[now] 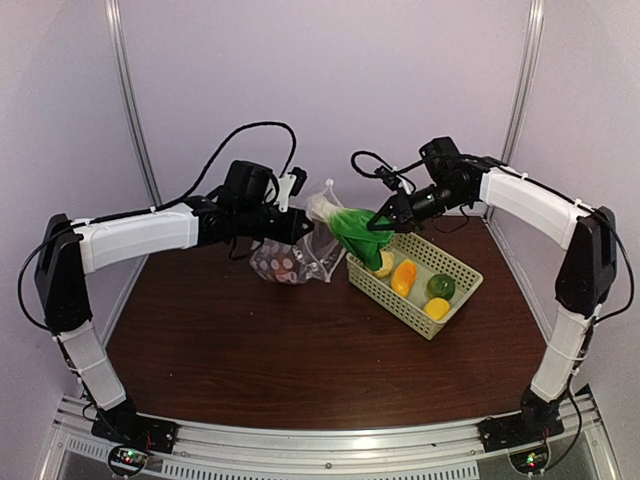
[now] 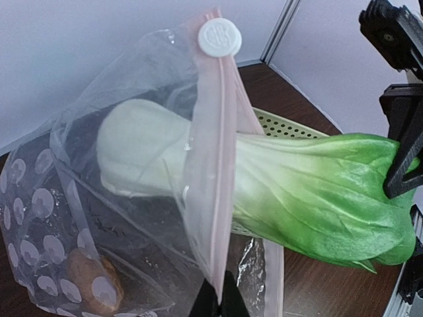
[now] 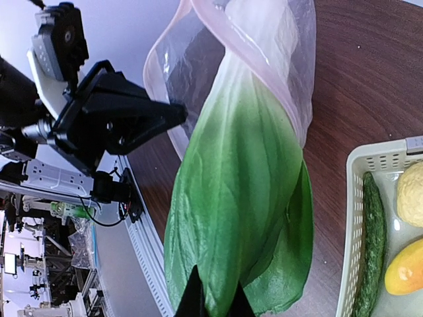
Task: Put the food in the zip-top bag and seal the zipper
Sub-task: Place the fake vegetable in the zipper food storage bag.
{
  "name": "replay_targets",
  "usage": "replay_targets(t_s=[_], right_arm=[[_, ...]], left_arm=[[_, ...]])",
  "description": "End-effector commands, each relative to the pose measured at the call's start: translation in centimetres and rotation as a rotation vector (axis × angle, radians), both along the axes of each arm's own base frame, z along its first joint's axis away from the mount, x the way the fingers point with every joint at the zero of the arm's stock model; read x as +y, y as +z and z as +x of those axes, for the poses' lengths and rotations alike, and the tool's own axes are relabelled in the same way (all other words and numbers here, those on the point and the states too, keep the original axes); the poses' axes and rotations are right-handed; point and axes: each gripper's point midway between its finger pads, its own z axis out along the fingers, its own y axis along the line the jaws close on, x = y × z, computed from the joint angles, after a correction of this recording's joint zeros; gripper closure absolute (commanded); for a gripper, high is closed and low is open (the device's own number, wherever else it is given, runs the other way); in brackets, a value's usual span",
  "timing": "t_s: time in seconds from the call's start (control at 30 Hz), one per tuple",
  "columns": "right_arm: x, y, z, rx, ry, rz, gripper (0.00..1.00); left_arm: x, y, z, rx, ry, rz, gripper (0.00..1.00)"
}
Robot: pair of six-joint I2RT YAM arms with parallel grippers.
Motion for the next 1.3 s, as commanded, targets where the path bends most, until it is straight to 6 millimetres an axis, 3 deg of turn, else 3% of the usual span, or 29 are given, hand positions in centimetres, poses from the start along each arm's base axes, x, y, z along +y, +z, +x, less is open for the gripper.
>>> replay_targets(t_s=[0.0, 0.13, 0.47, 0.63, 0.73, 0.83, 0.93, 1.1, 1.27], right_arm=[[3.0, 0.9, 2.3, -0.014, -0.007, 0.075, 1.0], [5.6, 0.4, 2.5, -0.026, -0.004, 0.092, 1.0], [8.5, 4.2, 4.5, -0.142, -0.132, 0.274, 1.0], [9.0, 4.1, 4.9, -0.181, -0.199, 0.318, 1.0], [9.7, 2.7, 5.0, -0.186, -0.215, 0.278, 1.0], [10.6, 0.5, 3.9, -0.19, -0.184, 0.179, 0.81], [11.0, 0.8, 2.1, -0.225, -0.133, 0.146, 0.63], [9.2, 4.0, 0.5, -0.308, -0.108, 0.128, 0.49], [6.3, 8.5, -1.7, -0.426, -0.07, 0.13, 0.39]], left_arm=[[-2.0, 1.3, -0.9, 0.009, -0.058, -0.074, 1.0], [-2.9, 2.3, -2.1, 0.058, -0.095, -0.143, 1.0], [-3.9, 6.4, -4.1, 0.085, -0.154, -0.291, 1.0], [-3.8, 8.3, -4.6, 0.079, -0.165, -0.351, 1.0], [-3.6, 9.2, -5.0, 0.082, -0.169, -0.379, 1.0], [-3.2, 10.2, -4.9, 0.05, -0.151, -0.405, 1.0], [-2.5, 10.0, -4.7, 0.033, -0.113, -0.396, 1.0], [-1.2, 8.6, -3.7, -0.002, -0.035, -0.329, 1.0], [0.3, 5.7, -2.7, 0.012, 0.02, -0.242, 1.0]])
